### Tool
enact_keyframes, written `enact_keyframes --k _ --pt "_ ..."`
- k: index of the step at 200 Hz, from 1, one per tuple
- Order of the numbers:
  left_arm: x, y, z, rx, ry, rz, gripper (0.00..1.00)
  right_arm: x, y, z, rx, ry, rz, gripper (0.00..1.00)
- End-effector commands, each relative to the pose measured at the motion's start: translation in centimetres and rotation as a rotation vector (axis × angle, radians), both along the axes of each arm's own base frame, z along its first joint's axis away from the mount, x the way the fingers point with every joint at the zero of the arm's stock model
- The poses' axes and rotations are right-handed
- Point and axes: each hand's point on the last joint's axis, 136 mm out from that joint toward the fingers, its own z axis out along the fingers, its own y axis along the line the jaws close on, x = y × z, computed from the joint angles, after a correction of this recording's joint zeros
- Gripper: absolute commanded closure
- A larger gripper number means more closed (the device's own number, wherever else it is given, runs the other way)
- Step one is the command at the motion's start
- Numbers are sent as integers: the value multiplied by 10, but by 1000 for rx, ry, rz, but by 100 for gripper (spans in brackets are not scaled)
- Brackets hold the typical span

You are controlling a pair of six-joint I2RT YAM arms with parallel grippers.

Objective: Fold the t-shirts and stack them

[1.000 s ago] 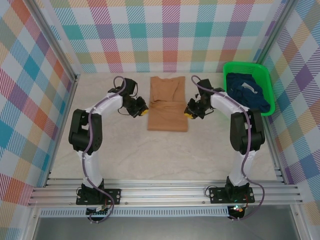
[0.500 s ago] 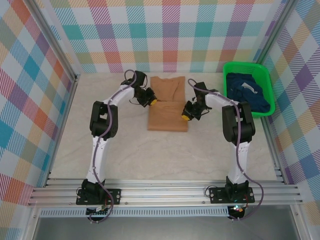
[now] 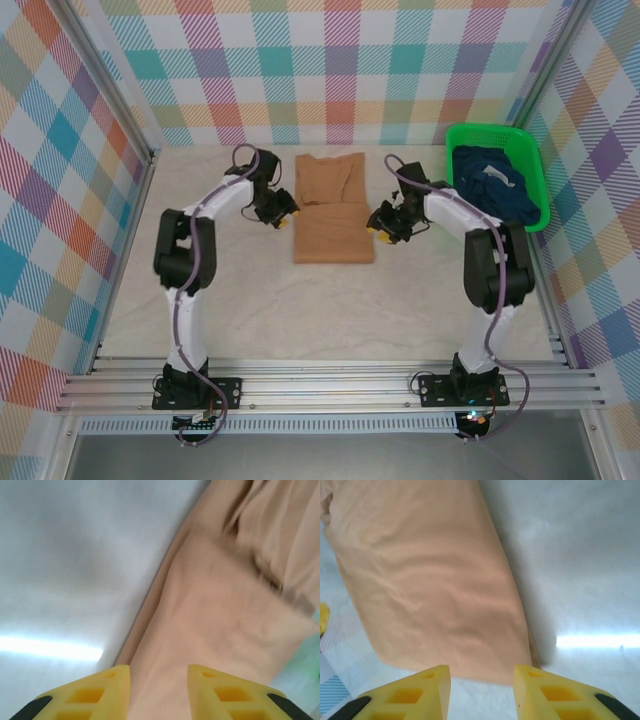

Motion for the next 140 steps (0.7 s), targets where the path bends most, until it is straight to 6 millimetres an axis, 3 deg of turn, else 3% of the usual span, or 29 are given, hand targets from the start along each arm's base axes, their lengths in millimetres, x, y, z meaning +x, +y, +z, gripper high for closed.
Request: enact_keyframes --k 1,17,40,104,140 --pt "-54 -6 -1 -36 45 -1 61 -29 7 -14 65 68 12 57" --pt "-80 -12 -12 -110 80 47 56 -37 10 -18 92 86 14 52" --pt "-92 -26 -25 -164 109 66 54 -39 12 -29 103 115 7 50" --pt "-90 -38 -55 -77 150 14 63 -36 16 -56 114 200 -31 52" --pt "-75 -38 -54 -54 109 15 71 -30 18 -62 107 222 -32 61"
